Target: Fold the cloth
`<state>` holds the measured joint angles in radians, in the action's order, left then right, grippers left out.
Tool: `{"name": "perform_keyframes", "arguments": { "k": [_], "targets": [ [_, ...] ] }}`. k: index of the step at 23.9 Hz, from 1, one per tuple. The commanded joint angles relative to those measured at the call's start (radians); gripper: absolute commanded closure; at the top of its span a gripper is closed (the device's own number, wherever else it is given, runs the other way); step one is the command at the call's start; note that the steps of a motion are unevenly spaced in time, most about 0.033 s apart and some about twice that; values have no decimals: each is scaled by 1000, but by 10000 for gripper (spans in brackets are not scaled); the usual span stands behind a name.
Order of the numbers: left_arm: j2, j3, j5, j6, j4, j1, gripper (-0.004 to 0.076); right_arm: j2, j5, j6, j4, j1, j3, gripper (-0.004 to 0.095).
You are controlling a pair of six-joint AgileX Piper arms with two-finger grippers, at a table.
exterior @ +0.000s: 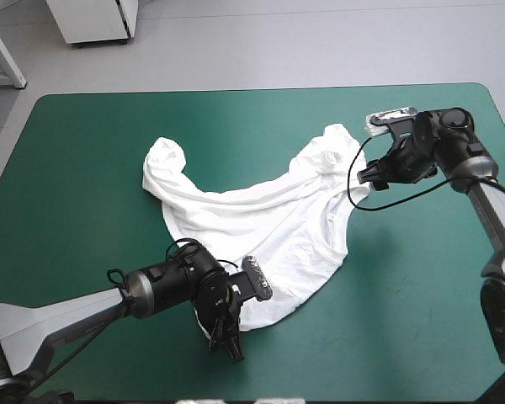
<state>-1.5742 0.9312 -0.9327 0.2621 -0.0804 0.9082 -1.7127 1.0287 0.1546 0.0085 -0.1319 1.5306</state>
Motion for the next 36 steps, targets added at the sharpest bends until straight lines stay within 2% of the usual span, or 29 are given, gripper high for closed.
{"name": "perform_keyframes", "arguments": {
  "k": [1,5,7,11,15,19,22,23,25,29,33,36],
  "targets": [
    [-25,-6,-8,-3,-116,11,731,-43,-52,3,5,-1,67,248],
    [-25,-6,-12,-5,-121,11,734,-191,-92,3,46,-1,220,248],
    [-25,-6,-12,-1,-138,11,734,-288,-72,-13,57,-1,329,247],
    [-25,-6,-12,-6,-145,11,734,-368,-64,-16,70,-1,390,249],
    [-25,-6,-8,-6,-147,11,734,-413,-53,-16,79,-1,393,293],
    [-25,-6,-4,-6,-145,11,734,-431,-34,-3,90,-8,393,459],
    [-25,-6,2,-6,-145,11,734,-448,-18,39,122,-20,391,665],
    [-25,-6,4,-6,-145,11,734,-456,-11,55,156,-24,391,763],
    [-25,-6,6,-6,-141,11,734,-470,8,97,207,-32,391,897],
    [-17,4,-10,-58,-71,9,734,-479,57,95,248,-40,390,919],
    [109,101,-137,-144,29,5,734,-388,98,77,219,-34,390,920],
    [266,300,-267,-268,142,5,734,-242,128,64,226,-15,390,921]
  ]
}}
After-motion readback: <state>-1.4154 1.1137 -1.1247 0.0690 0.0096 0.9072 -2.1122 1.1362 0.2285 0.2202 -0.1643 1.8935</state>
